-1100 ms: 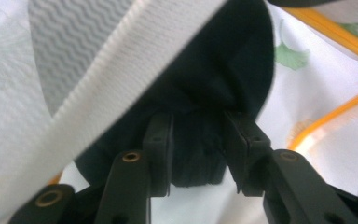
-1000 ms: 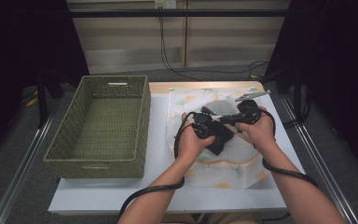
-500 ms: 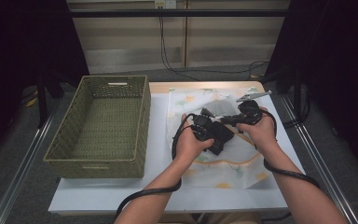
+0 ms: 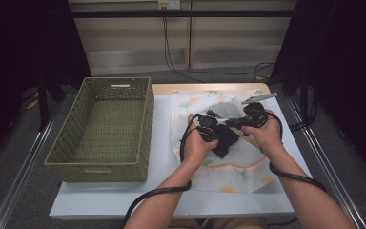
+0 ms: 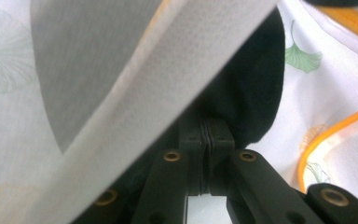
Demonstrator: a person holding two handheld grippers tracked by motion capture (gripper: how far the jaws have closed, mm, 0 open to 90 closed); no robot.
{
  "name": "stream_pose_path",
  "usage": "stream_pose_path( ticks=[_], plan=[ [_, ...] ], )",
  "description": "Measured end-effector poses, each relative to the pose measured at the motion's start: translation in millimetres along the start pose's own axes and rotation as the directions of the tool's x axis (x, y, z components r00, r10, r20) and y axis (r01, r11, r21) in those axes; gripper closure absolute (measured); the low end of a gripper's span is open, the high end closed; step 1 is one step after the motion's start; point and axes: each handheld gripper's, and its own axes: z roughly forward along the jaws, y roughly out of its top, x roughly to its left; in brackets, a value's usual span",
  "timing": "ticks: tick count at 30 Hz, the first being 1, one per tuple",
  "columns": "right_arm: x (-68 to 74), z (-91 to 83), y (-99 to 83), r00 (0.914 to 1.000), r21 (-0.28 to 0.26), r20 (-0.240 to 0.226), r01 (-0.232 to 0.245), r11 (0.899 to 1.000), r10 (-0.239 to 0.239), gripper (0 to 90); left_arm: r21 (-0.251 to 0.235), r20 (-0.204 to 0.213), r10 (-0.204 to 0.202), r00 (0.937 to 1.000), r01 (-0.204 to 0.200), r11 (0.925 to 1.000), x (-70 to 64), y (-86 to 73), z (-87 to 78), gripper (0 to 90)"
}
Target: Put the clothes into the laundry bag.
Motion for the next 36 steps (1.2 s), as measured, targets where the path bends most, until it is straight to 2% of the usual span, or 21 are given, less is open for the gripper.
stream_pose_path(
  ticks=[1,2,3,4,6,12,17,18,19,20,21,23,30,31,33,34,36],
  plan=[
    [0.3,0.3,-0.1,1.0,0.0,0.001,0.0,1.0,0.0,89.8,-0.018,-0.007,-0.009,0.9999,0.009,0.9998,-0.9,0.1,1.5,87.8],
    [0.5,0.5,-0.2,1.0,0.001,0.0,-0.001,1.0,0.001,89.8,-0.01,-0.007,0.003,1.0,-0.003,0.9999,0.3,0.6,1.1,87.9],
    [0.5,0.7,-0.3,1.0,0.002,-0.002,0.001,1.0,-0.001,89.8,-0.019,-0.014,-0.005,0.9999,0.004,0.9998,-0.7,0.9,1.8,88.1],
    [0.6,0.8,-0.4,1.0,0.002,-0.002,0.001,1.0,-0.001,89.8,-0.017,-0.027,0.012,0.9996,-0.012,0.9998,-0.2,1.5,1.5,88.1],
    [1.1,0.6,-0.2,1.0,0.001,-0.001,0.0,1.0,0.0,89.8,-0.034,-0.04,0.006,0.9992,-0.007,0.9994,-0.3,2.3,3.0,88.1],
    [1.9,0.8,0.7,1.0,0.001,-0.002,0.004,1.0,-0.004,89.8,-0.089,-0.079,0.009,0.9969,-0.016,0.9959,7.1,4.0,1.2,86.9],
    [2.3,1.2,0.5,1.0,0.004,-0.003,0.001,1.0,-0.001,89.8,-0.063,-0.043,-0.035,0.9985,0.032,0.9975,7.5,1.9,-3.3,80.4],
    [2.5,1.2,0.5,1.0,0.007,-0.003,-0.001,1.0,0.001,89.8,-0.041,-0.038,-0.032,0.9988,0.031,0.9987,7.4,1.6,-4.5,78.8],
    [2.7,1.1,0.5,1.0,0.007,-0.003,0.0,1.0,0.0,89.8,-0.028,-0.03,-0.052,0.9982,0.051,0.9983,6.1,0.8,-5.6,75.7],
    [2.6,0.7,0.5,1.0,0.004,-0.006,0.003,1.0,-0.003,89.8,-0.021,-0.014,-0.049,0.9987,0.049,0.9986,5.5,0.3,-6.5,72.4],
    [2.7,0.5,0.4,1.0,0.004,-0.005,0.002,1.0,-0.002,89.8,0.009,-0.004,-0.033,0.9995,0.033,0.9994,5.6,-0.1,-9.2,70.1],
    [2.6,-0.3,0.0,1.0,0.004,-0.008,0.001,1.0,-0.001,89.8,0.014,0.012,-0.041,0.9991,0.041,0.9991,3.3,-1.7,-11.7,63.8],
    [1.2,-2.7,-2.1,0.9999,0.011,-0.013,-0.004,1.0,0.004,89.7,0.05,0.05,-0.005,0.9987,0.003,0.9988,-4.2,-7.3,-23.7,50.1],
    [1.2,-2.9,-2.5,0.9999,0.014,-0.013,-0.005,1.0,0.005,89.7,0.06,0.055,0.014,0.9984,-0.017,0.9981,-4.4,-8.1,-25.4,48.9],
    [1.1,-3.6,-3.8,0.9998,0.013,-0.017,-0.009,1.0,0.009,89.7,0.058,0.051,0.021,0.9985,-0.024,0.9981,-7.2,-9.5,-28.1,46.7],
    [1.0,-4.0,-4.4,0.9998,0.014,-0.018,-0.008,1.0,0.009,89.7,0.064,0.049,0.048,0.9977,-0.051,0.9967,-7.0,-10.7,-30.1,44.5],
    [1.1,-5.1,-5.9,0.9998,0.017,-0.019,-0.006,1.0,0.007,89.6,0.069,0.043,0.046,0.998,-0.049,0.9964,-7.9,-13.2,-32.7,40.4]
  ],
)
